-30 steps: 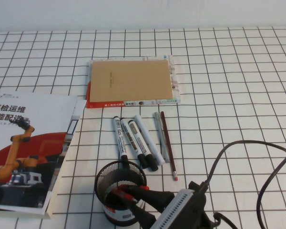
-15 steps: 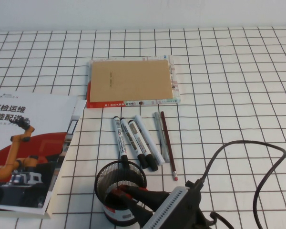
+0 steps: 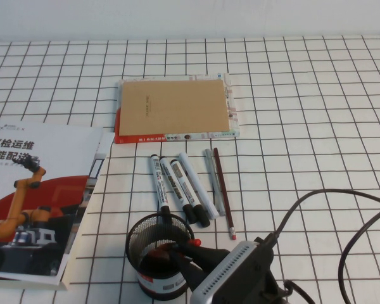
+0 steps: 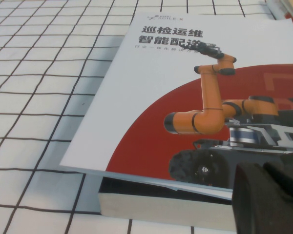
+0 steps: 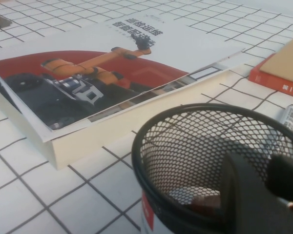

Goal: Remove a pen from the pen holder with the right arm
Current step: 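Take a marker out of the pen holder and lay it on the table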

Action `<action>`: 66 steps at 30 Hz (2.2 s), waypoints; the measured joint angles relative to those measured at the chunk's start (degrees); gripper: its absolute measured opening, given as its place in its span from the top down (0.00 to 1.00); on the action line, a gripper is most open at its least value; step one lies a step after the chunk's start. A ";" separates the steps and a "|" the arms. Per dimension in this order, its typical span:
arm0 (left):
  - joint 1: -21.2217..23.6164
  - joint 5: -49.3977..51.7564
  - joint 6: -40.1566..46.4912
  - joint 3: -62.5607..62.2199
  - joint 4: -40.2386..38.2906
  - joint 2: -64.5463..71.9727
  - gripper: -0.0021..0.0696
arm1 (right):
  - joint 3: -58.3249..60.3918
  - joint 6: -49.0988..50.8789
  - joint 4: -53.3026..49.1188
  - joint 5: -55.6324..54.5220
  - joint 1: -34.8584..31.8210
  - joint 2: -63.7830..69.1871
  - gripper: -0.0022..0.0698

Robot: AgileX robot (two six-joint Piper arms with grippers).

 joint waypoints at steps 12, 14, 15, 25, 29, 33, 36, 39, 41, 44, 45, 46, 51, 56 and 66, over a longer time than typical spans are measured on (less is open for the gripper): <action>0.00 0.00 0.00 0.00 0.00 0.00 0.97 | -0.03 -2.86 1.02 1.28 0.00 -4.66 0.87; 0.00 0.00 0.00 0.00 0.00 0.00 0.97 | -0.03 -3.62 1.10 1.62 0.00 -5.84 0.87; 0.00 0.00 0.00 0.00 0.00 0.00 0.97 | -0.03 -4.05 1.10 1.90 0.00 -6.44 0.87; 0.00 0.00 0.00 0.00 0.00 0.00 0.97 | -0.03 -6.89 3.16 6.91 0.00 -13.68 0.87; 0.00 0.00 0.00 0.00 0.00 0.00 0.97 | -0.03 -7.57 4.29 8.44 0.00 -17.67 0.87; 0.00 0.00 0.00 0.00 0.00 0.00 0.97 | -0.16 -12.08 6.38 10.12 0.00 -22.25 0.87; 0.00 0.00 0.00 0.00 0.00 0.00 0.97 | -1.77 -20.09 12.57 13.12 0.00 -24.61 0.87; 0.00 0.00 0.00 0.00 0.00 0.00 0.97 | -4.61 -33.30 23.33 16.89 0.00 -26.52 0.87; 0.00 0.00 0.00 0.00 0.00 0.00 0.97 | -6.56 -42.24 30.78 17.61 0.00 -27.43 0.87; 0.00 0.00 0.00 0.00 0.00 0.00 0.97 | -9.66 -54.76 41.51 17.49 -0.88 -28.48 0.87; 0.00 0.00 0.00 0.00 0.00 0.00 0.97 | -10.85 -58.55 45.39 17.62 -1.71 -28.58 0.87; 0.00 0.00 0.00 0.00 0.00 0.00 0.97 | -12.11 -62.02 49.65 18.03 -2.62 -28.58 0.87; 0.00 0.00 0.00 0.00 0.00 0.00 0.97 | -16.95 -77.50 69.86 24.98 -11.13 -28.58 0.87; 0.00 0.00 0.00 0.00 0.00 0.00 0.97 | -17.61 -83.32 72.96 32.18 -18.51 -28.58 0.87; 0.00 0.00 0.00 0.00 0.00 0.00 0.97 | -17.76 -86.54 72.96 38.07 -20.72 -28.58 0.87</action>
